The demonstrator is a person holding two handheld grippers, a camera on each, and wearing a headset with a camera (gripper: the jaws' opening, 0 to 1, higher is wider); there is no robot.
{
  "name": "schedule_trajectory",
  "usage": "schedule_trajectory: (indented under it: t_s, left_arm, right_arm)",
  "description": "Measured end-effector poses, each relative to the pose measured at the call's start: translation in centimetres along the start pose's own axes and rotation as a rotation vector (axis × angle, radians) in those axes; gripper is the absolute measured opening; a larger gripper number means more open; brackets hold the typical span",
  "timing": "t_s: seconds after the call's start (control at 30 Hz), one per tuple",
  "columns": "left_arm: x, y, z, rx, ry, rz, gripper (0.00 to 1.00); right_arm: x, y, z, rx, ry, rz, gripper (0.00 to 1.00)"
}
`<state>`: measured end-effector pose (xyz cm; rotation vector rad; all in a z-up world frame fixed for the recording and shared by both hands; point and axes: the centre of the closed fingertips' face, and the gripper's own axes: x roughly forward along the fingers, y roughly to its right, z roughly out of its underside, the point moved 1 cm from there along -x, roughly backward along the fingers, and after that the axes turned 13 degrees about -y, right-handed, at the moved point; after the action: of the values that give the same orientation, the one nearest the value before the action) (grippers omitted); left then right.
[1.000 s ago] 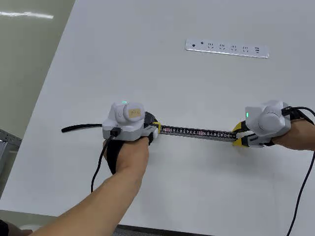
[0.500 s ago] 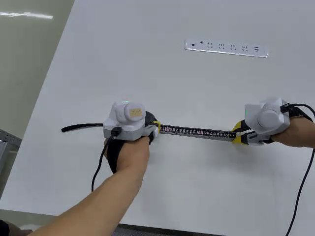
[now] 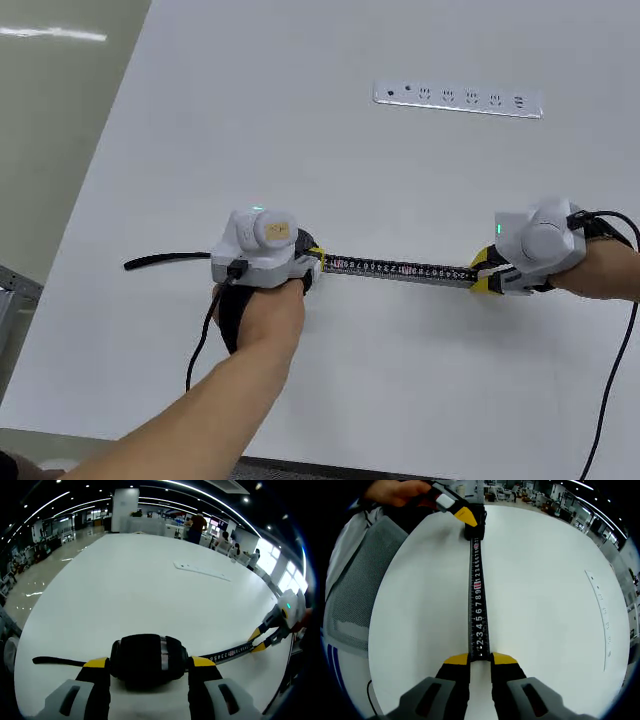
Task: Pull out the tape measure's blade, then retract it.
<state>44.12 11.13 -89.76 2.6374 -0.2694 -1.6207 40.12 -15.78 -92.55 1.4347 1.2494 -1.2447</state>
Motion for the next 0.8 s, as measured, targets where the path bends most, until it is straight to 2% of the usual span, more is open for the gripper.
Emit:
schedule_trajectory:
  t_s: [0.8]
  left_arm:
    - [-0.04, -0.10, 0.03, 0.021, 0.022, 0.003, 0.57]
  right_arm:
    - [-0.02, 0.09, -0.13, 0.005, 0.011, 0.007, 0.14]
